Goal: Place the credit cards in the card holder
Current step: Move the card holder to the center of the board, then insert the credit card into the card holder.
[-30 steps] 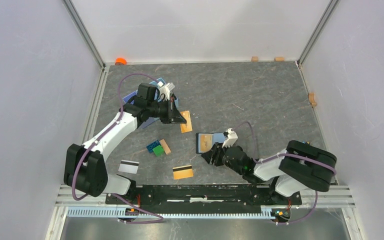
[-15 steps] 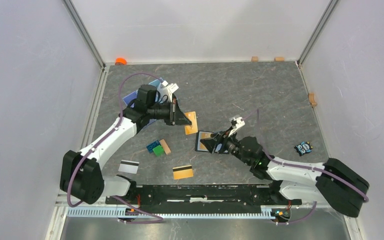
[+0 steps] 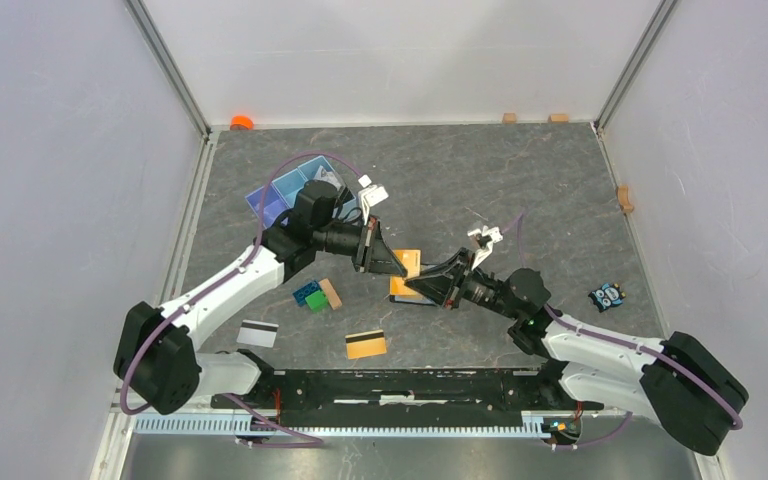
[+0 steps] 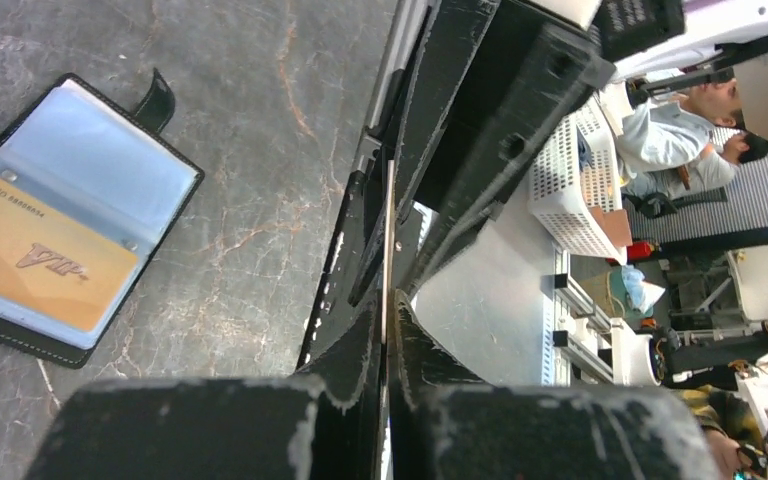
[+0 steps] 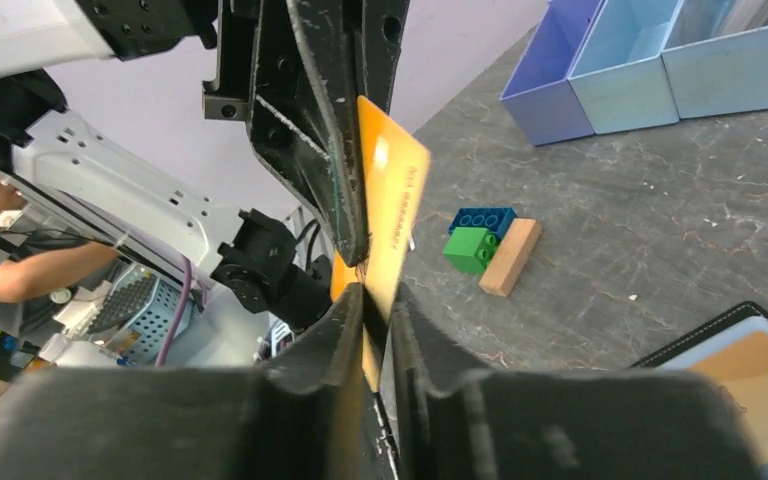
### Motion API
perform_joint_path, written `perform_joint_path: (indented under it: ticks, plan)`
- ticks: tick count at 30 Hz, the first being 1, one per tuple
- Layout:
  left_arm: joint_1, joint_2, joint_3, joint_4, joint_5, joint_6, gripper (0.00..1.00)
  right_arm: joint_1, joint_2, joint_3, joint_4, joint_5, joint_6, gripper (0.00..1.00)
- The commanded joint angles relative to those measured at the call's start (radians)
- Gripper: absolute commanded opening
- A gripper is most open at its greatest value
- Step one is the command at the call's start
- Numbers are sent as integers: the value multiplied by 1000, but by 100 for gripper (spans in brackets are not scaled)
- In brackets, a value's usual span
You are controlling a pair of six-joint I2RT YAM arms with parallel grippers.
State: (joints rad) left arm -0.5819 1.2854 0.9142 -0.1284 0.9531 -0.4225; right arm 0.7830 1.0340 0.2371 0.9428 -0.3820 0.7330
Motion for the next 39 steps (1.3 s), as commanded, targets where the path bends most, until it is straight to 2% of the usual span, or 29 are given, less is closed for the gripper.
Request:
perform_joint_path:
  ticks: [1, 2, 3, 5, 6, 8, 11, 16, 18, 22, 24, 25, 28, 30, 32, 35, 37, 39]
  plan:
    - [-8, -40, -8, 81, 60, 12, 11, -8, 10, -33, 155, -56, 80, 10]
    - [-8, -44, -12, 97, 68, -1, 18, -9, 5, -40, 160, -45, 88, 3]
    - [-7, -48, -17, 112, 71, -12, 31, -14, -2, -48, 166, -37, 95, 0]
    - [-7, -54, -28, 161, 82, -44, 47, -20, -16, -62, 181, -32, 101, 0]
    - [-7, -55, -35, 178, 86, -57, 50, -24, -23, -64, 183, -30, 101, 0]
    - [-7, -51, -43, 210, 98, -85, 51, -28, -37, -70, 178, -30, 100, 0]
    - [-7, -49, -49, 235, 109, -106, 47, -40, -45, -79, 183, -34, 109, 0]
    - [-8, -33, -52, 236, 111, -114, 47, -48, -43, -86, 236, -54, 139, 0]
    - [-8, -29, -52, 237, 116, -116, 44, -50, -44, -87, 240, -52, 142, 0]
    - [-11, -24, -55, 240, 118, -117, 27, -53, -43, -90, 238, -55, 144, 0]
    - [-13, -24, -58, 254, 117, -122, 9, -54, -41, -88, 231, -59, 144, 0]
    - [-14, -23, -63, 263, 113, -129, 3, -56, -41, -85, 214, -62, 135, 4]
    - [-14, -7, -71, 263, 78, -135, 2, -85, -74, -72, 56, -23, 85, 51]
    - [-12, 19, -52, 211, 46, -106, 2, -119, -120, -55, -144, 36, 24, 66]
    - [-12, 59, -5, 61, -16, -26, 2, -141, -174, -15, -383, 144, -84, 74]
    - [-12, 134, 87, -125, -158, 75, 2, -143, -217, 81, -744, 435, -237, 81]
    - [-12, 199, 120, -180, -195, 78, 2, -142, -203, 124, -881, 583, -305, 82]
    - [-13, 270, 146, -194, -194, 63, 2, -142, -171, 148, -941, 677, -340, 80]
